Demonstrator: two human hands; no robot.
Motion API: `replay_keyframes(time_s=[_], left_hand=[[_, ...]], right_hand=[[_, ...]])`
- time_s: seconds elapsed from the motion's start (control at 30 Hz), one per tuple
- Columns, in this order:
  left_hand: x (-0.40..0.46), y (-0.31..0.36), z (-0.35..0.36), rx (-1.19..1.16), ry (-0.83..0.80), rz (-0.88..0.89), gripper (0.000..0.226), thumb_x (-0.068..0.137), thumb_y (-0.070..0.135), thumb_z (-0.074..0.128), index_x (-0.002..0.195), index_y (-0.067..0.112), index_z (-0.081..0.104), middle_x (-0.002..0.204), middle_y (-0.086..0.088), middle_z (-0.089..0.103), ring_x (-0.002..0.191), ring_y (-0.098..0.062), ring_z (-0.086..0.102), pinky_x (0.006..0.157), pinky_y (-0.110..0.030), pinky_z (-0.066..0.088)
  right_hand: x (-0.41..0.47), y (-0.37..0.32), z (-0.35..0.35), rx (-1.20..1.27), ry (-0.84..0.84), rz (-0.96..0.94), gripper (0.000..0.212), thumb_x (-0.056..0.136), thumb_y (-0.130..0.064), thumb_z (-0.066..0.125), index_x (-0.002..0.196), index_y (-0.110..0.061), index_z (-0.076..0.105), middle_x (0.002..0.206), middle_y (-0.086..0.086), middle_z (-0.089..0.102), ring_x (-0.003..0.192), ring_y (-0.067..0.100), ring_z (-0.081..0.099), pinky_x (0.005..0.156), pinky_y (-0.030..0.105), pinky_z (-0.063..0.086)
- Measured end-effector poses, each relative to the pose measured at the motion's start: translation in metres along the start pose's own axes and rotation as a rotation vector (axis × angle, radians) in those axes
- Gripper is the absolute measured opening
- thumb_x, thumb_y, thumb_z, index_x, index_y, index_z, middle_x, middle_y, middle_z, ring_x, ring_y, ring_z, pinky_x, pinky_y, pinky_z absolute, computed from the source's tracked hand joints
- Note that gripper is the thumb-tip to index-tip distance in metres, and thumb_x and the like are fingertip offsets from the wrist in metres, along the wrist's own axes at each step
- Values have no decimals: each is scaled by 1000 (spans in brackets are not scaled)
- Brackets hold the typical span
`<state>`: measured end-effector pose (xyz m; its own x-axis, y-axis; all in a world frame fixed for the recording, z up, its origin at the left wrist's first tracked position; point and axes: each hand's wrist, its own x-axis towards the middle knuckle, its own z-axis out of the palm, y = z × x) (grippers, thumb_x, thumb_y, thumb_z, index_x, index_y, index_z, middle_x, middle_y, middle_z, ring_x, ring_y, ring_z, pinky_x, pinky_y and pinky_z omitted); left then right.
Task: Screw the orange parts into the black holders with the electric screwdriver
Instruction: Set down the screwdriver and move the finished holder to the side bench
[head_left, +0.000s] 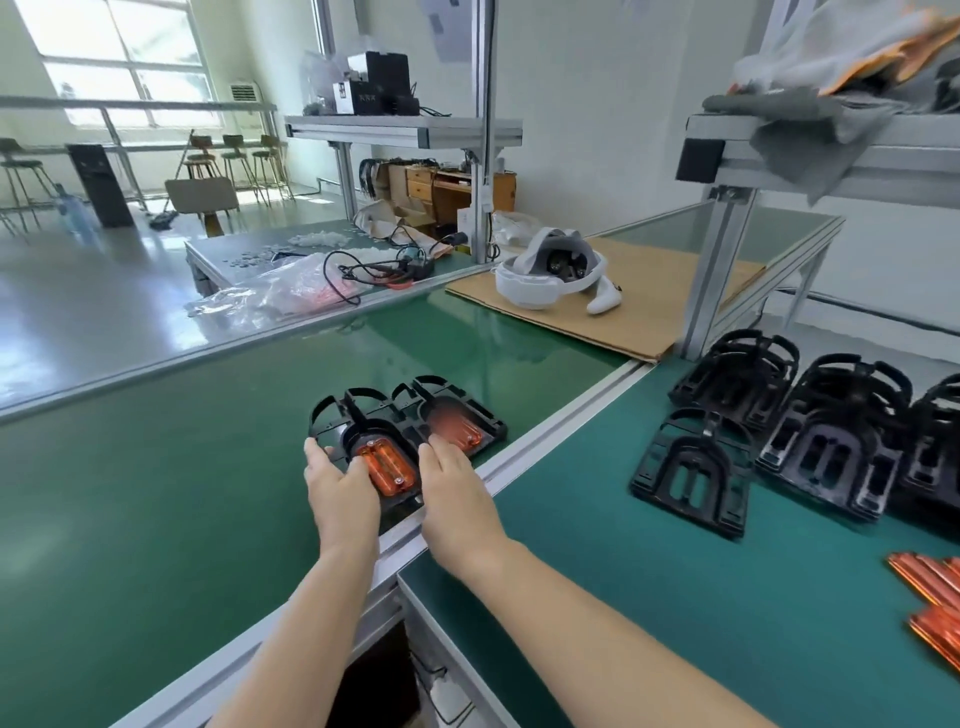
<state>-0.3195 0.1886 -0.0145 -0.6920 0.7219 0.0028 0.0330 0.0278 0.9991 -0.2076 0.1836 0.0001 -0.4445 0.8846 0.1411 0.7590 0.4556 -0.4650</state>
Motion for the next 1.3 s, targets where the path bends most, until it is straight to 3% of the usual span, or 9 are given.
replay_keyframes(time_s=[0.3, 0.47, 0.73, 1.1, 1.3], left_hand=[[20, -8, 11, 204, 38, -14, 61, 96, 3, 35, 151, 6, 9, 157, -13, 16, 144, -27, 18, 114, -35, 18], [26, -6, 16, 450, 48, -25, 58, 98, 7, 37, 150, 0, 10, 158, -13, 13, 145, -28, 14, 115, -39, 10], [27, -4, 42, 625, 10, -94, 60, 98, 5, 32, 149, -1, 1, 159, -12, 5, 147, -24, 5, 114, -48, -8], [31, -8, 58, 851, -15, -57, 62, 96, 9, 30, 149, -1, 0, 159, -14, 7, 147, -25, 4, 114, -51, -6], [32, -3, 61, 891, -36, -99, 63, 98, 17, 30, 149, 0, -1, 159, -12, 5, 147, -24, 2, 115, -50, -7]], right_hand=[[18, 6, 15, -267, -92, -70, 68, 93, 5, 39, 153, -5, 9, 162, 12, 8, 149, 23, 3, 122, 39, 1], [21, 7, 16, -347, -100, -59, 69, 93, -2, 41, 153, -5, 8, 163, 11, 6, 150, 23, 2, 122, 42, -2], [30, 16, 8, -477, -104, 2, 72, 93, -8, 49, 153, -3, 8, 162, 12, 8, 150, 25, 2, 121, 45, -2], [42, 31, 7, -384, -154, 61, 68, 97, -12, 42, 154, -7, 5, 163, 8, 0, 150, 22, -3, 120, 41, -3], [34, 35, 4, -416, -114, 112, 61, 102, -26, 37, 154, -23, 6, 163, 7, 2, 149, 27, -4, 113, 60, -12]])
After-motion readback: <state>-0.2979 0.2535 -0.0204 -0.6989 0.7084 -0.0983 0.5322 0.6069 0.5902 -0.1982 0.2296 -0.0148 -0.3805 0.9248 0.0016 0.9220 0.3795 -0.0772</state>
